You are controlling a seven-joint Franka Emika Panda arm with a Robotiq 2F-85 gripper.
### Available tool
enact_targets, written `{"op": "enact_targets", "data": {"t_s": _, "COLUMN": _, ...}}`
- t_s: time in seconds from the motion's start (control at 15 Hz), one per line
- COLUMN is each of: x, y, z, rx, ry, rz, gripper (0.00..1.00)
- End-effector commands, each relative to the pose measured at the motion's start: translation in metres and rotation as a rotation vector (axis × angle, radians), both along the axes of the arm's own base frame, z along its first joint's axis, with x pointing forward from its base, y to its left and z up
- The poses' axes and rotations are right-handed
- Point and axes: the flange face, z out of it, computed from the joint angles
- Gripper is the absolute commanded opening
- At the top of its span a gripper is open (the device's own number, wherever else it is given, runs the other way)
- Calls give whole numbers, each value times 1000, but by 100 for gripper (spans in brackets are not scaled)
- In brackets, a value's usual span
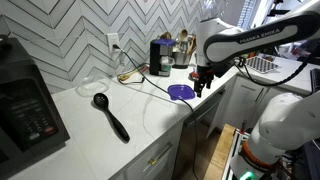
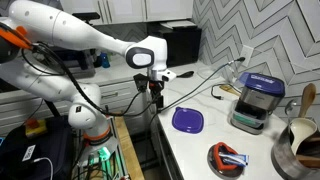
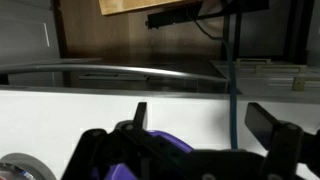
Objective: Pick up the little measuring cup and place it on top of the coffee making machine
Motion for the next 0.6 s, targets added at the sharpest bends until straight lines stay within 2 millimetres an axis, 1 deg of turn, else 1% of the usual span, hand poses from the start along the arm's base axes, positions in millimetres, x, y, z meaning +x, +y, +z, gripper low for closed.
{"op": "enact_targets", "data": {"t_s": 0.0, "x": 0, "y": 0, "z": 0, "rx": 0, "ry": 1, "rz": 0, "gripper": 100}}
{"op": "enact_targets", "data": {"t_s": 0.4, "x": 0, "y": 0, "z": 0, "rx": 0, "ry": 1, "rz": 0, "gripper": 100}}
{"op": "enact_targets", "data": {"t_s": 0.47, "x": 5, "y": -12, "z": 11, "rx": -49, "ry": -65, "rz": -54, "gripper": 100}}
{"op": "enact_targets", "data": {"t_s": 0.53, "x": 8, "y": -30, "z": 23, "rx": -54, "ry": -107, "rz": -115, "gripper": 100}}
